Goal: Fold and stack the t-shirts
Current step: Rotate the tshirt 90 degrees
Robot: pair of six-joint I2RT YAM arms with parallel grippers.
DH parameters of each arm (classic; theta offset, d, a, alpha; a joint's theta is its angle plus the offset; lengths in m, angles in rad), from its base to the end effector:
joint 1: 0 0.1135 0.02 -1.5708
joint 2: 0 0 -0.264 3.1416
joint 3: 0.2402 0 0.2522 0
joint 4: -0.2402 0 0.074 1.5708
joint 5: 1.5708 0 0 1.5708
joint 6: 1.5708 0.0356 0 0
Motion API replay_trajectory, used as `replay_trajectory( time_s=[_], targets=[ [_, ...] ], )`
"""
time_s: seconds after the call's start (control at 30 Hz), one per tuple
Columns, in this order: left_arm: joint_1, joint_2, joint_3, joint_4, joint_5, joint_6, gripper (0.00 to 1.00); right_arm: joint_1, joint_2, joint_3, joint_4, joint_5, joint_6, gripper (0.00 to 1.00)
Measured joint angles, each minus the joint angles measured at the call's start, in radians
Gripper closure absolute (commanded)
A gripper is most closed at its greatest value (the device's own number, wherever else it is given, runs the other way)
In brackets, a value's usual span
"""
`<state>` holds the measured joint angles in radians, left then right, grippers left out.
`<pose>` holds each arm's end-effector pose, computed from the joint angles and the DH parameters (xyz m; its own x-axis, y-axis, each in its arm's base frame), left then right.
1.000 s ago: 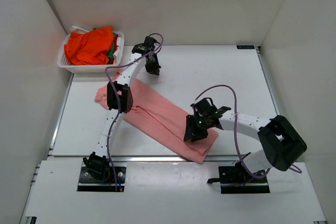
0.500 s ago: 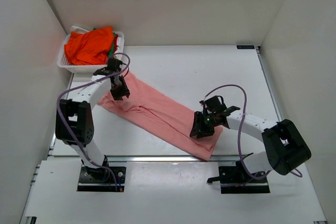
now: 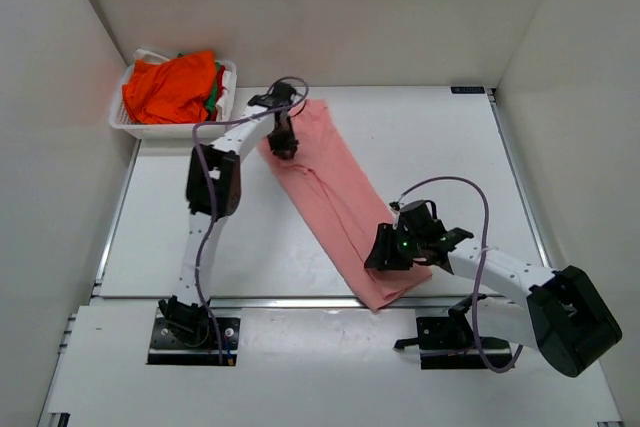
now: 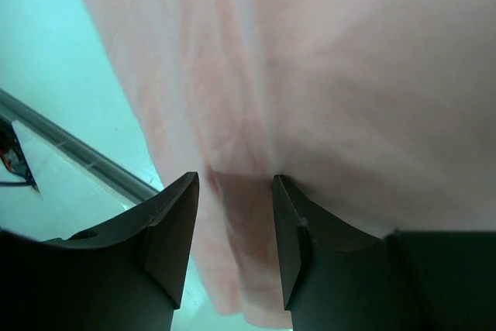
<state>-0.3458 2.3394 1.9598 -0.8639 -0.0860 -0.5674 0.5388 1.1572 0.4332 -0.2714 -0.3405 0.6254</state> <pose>0.4606 -0.1627 0.1646 -0.9188 -0.2381 -0.3148 -0.2159 0.9708 -0.1042 0.1619 0.1106 0.1477 -0.9583 0.0701 -0.2771 -0.0970 0.8323 0.5457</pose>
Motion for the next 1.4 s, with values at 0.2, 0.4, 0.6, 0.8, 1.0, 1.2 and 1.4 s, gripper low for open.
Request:
replay_trajectory(
  time_s=[0.2,0.4,0.6,0.8,1.0,1.2,1.4],
  targets=[
    [-0.074,0.426,0.747,-0.171,0.102,0.026,0.63,0.126,0.03,-0.016,0.076,-0.001,0.054,0.58],
    [-0.054,0.365,0.619,-0.101,0.175,0.024,0.61,0.278,0.272,0.151,0.171,-0.043,0.089,0.58],
    [-0.002,0.394,0.639,-0.054,0.288,-0.019,0.61,0.327,0.512,0.366,0.227,-0.074,0.077,0.58],
    [0.081,0.419,0.649,0.055,0.365,-0.079,0.63,0.354,0.592,0.49,0.159,-0.053,0.017,0.57],
    [0.165,0.42,0.657,0.226,0.453,-0.147,0.58,0.372,0.575,0.536,0.041,0.018,-0.082,0.52],
    [0.151,0.2,0.504,0.336,0.541,-0.166,0.53,0.36,0.476,0.574,-0.118,0.152,-0.165,0.44],
    [-0.013,-0.623,-0.372,0.401,0.471,-0.087,0.45,0.322,0.262,0.528,-0.161,0.311,-0.143,0.43]
  ],
)
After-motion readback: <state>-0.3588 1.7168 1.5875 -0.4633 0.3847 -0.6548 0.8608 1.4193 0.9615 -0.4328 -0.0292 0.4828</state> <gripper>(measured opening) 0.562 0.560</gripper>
